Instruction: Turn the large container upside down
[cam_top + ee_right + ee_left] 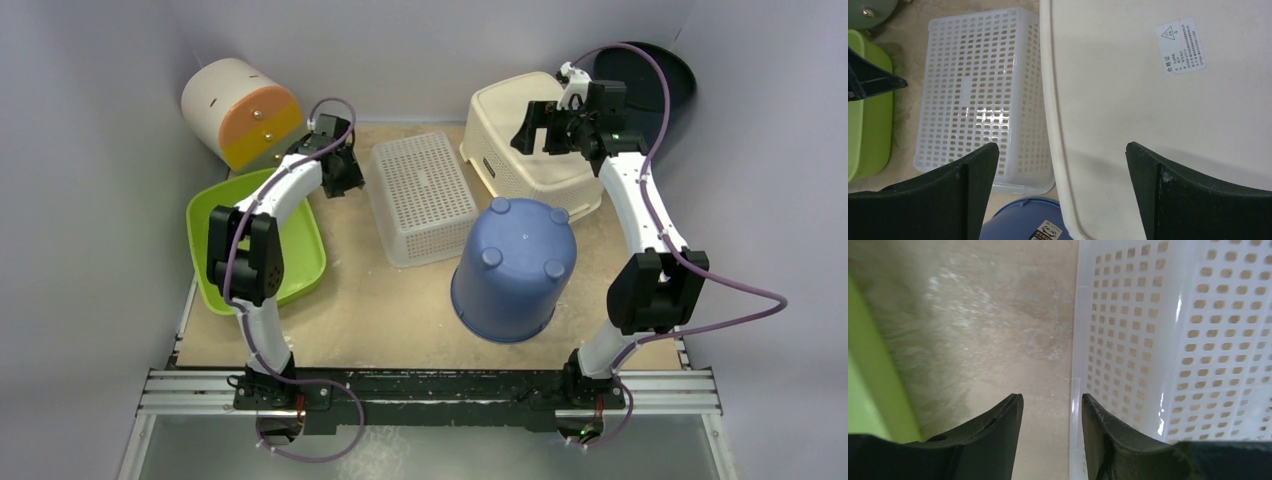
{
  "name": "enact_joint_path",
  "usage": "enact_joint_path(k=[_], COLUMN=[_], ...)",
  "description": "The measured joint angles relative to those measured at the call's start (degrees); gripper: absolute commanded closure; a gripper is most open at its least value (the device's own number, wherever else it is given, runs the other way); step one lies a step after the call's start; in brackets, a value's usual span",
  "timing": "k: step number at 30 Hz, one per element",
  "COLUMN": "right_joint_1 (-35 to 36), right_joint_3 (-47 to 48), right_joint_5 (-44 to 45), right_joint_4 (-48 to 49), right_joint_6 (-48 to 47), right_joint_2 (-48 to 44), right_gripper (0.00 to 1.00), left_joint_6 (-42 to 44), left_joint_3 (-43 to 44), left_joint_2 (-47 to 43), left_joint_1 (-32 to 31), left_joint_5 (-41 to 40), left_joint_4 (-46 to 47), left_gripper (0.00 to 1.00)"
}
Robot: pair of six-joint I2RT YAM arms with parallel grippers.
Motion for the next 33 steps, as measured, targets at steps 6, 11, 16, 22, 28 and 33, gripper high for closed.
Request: enact_joint_path(k=[6, 11, 16, 22, 28, 33], right_joint_1=[0.0, 0.0, 0.0, 0.0, 0.0, 0.0], right_joint_3=[0.0, -1.2, -1.5, -1.6, -2.1, -2.1], right_joint_5=[0.0, -0.5, -1.3, -1.6, -1.5, -1.5], right_joint_4=[0.5, 1.5, 1.7, 2.3, 2.5, 2.5], right_joint_6=[0.0, 0.0, 0.0, 0.0, 0.0, 0.0], right_joint_2=[0.0, 0.0, 0.0, 0.0, -0.1, -0.1], right_gripper=[0.00, 0.00, 0.00, 0.00, 0.00, 0.00], left_joint_6=[2.4, 2.8, 2.8, 2.3, 2.2, 1.2], left_joint_3=[4.0, -0.1, -4.7, -10.1, -14.6, -17.4], left_joint_2=[-6.5, -14.7, -16.5, -16.1, -15.9, -15.4], left_joint_1=[0.8, 2.6, 2.8, 2.8, 2.8, 2.8], left_joint_5=[-9.1, -16.8, -19.9, -21.2, -21.8, -21.6], left_joint_4=[-8.5, -13.1, -14.3, -12.9, -8.5, -4.8], left_gripper=[0.49, 0.49, 0.49, 0.49, 0.49, 0.49])
